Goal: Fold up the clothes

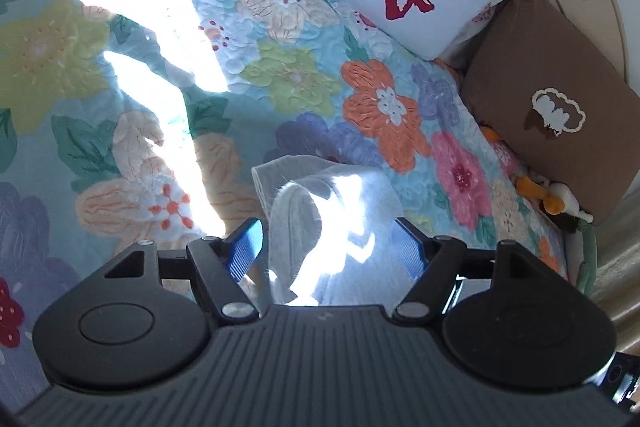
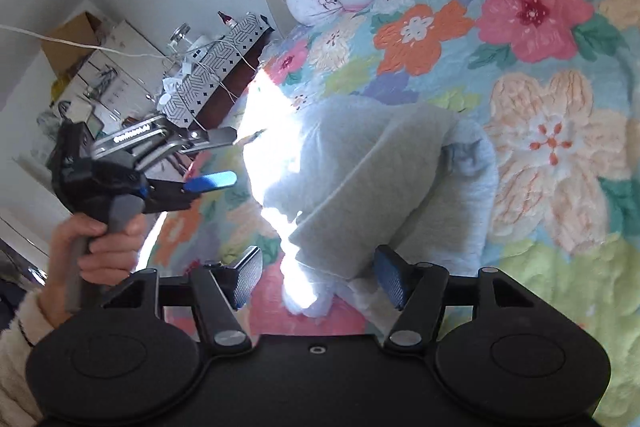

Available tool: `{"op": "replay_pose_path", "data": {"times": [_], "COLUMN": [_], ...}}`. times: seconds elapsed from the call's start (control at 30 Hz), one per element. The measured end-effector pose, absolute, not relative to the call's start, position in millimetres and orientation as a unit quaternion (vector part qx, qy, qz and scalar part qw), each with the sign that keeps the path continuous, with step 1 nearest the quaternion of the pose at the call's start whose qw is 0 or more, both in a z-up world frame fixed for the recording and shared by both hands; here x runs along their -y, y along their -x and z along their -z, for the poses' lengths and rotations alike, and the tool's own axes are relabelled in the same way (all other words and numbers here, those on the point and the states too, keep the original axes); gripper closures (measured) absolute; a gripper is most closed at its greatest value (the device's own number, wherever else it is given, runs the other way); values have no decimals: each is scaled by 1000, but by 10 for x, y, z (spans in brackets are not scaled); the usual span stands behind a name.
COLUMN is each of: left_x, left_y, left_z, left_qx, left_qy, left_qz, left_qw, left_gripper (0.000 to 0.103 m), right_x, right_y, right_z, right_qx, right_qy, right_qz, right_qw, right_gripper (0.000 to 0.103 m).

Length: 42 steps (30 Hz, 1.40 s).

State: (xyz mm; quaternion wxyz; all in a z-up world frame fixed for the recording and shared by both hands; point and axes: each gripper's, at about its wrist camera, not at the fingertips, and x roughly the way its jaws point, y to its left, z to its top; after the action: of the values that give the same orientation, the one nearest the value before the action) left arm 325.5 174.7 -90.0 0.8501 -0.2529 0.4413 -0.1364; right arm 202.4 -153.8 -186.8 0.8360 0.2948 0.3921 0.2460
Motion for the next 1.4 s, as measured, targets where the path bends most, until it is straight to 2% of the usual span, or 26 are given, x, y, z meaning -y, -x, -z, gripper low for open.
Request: {"op": "replay_pose_path", "data": {"times": [0.13, 0.23, 0.27, 0.3, 0.33, 0.37, 0.4, 0.57, 0.7, 0.8, 0.97, 1.07, 1.17, 1.23, 1.4], "left_x": [-1729, -1653, -1630, -1593, -1557, -1541, -1530, -1497, -1440, -1334, -1144, -1185, -1204, -1198, -1141], "left_y": [-3432, -3537, -3559, -3574, -3589, -3599, -3585, -3486, -3374, -3294, -3206, -3191, -3141, -3094, -2960], "left_z": [1095, 1226, 1251, 1257, 1263, 1254, 1205, 947, 845, 909, 1358, 1449, 1315, 1176, 721], "left_qx": [-452, -451, -452, -454, -455, -461, -460, -475, -486, -496, -549, -542, -527, -513, -456], "left_qy": [257, 271, 268, 259, 250, 247, 247, 265, 301, 286, 222, 231, 220, 199, 128], "left_qz": [140, 160, 158, 156, 155, 161, 168, 190, 204, 206, 172, 165, 166, 167, 161], "left_qw": [843, 835, 836, 839, 841, 837, 836, 818, 795, 793, 787, 791, 804, 818, 866], "left_gripper": [32, 32, 34, 40, 69, 82, 90, 90, 89, 89, 89, 88, 88, 88, 86], "right_x": [1398, 1250, 1193, 1146, 1115, 1113, 1148, 1629, 2043, 2131, 2047, 2028, 2004, 2023, 2130], "right_y": [-2252, -2350, -2368, -2384, -2402, -2422, -2434, -2513, -2560, -2463, -2228, -2202, -2229, -2210, -2188], "right_z": [2024, 2100, 2101, 2090, 2060, 2013, 1942, 1532, 1479, 1590, 1985, 2081, 1998, 2000, 2303], "right_qx": [-429, -444, -442, -441, -440, -437, -433, -407, -407, -428, -466, -472, -475, -471, -464], "right_qy": [-347, -344, -336, -325, -310, -301, -298, -346, -404, -372, -299, -296, -276, -291, -443], "right_qz": [-210, -186, -180, -172, -171, -180, -190, -216, -222, -212, -180, -181, -186, -188, -226], "right_qw": [807, 807, 812, 819, 825, 828, 829, 818, 789, 796, 813, 810, 815, 811, 733], "right_gripper": [22, 22, 27, 39, 65, 66, 68, 69, 69, 69, 70, 69, 68, 68, 67]}}
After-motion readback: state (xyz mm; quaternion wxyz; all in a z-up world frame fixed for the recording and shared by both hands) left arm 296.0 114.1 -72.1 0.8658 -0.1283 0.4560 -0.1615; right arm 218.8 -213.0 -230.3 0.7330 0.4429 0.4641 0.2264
